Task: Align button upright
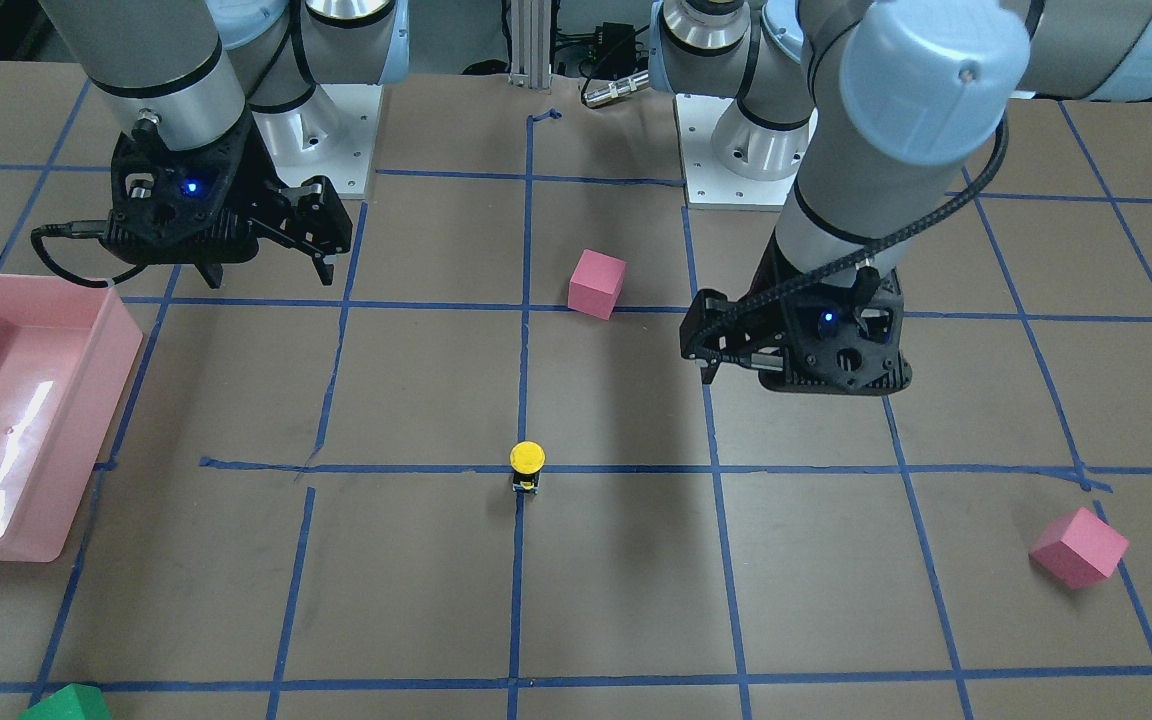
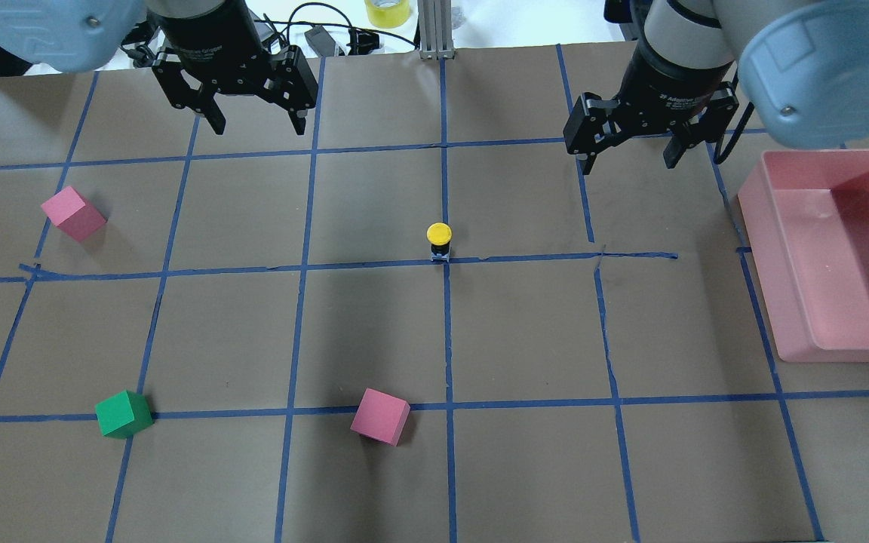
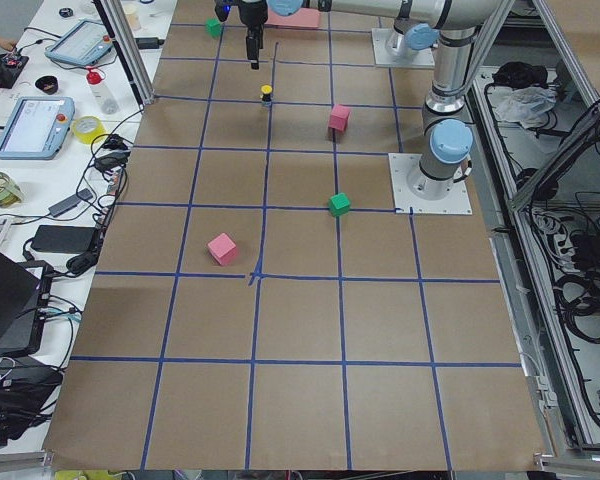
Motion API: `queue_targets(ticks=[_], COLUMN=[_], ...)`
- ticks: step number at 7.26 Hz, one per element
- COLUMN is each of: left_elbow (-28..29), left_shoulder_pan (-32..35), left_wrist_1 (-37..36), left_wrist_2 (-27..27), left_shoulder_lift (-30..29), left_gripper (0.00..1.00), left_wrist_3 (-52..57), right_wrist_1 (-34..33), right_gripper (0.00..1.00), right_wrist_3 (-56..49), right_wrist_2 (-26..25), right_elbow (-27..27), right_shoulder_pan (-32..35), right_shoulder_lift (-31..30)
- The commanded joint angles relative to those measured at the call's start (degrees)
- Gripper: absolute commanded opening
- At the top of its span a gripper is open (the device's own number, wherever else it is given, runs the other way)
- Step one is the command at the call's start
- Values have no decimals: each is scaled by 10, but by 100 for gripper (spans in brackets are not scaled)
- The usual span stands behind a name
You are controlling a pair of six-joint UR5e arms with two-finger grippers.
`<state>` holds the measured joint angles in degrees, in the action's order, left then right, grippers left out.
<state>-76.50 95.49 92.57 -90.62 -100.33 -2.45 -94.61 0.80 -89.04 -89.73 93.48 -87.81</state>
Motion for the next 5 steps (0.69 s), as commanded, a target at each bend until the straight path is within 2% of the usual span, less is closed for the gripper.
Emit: queue_targets(ticks=[1,3,5], left_elbow=[-37,-97,-104], left_shoulder_pan=[4,5,5], left_wrist_1=[-19,-114,-111], left_wrist_2=[18,16,5], left_shoulder_lift=[41,53,60], left_gripper=[100,100,100], left_wrist_3=[-35,-61,-58], right_wrist_1=[-16,-18,-8], right_gripper=[100,100,100], right_wrist_3=[0,-3,-10], right_wrist_2=[-1,1,-11], right_elbow=[-1,-1,2], right_shoulder_pan=[0,0,-8], right_shoulder_lift=[11,28,27])
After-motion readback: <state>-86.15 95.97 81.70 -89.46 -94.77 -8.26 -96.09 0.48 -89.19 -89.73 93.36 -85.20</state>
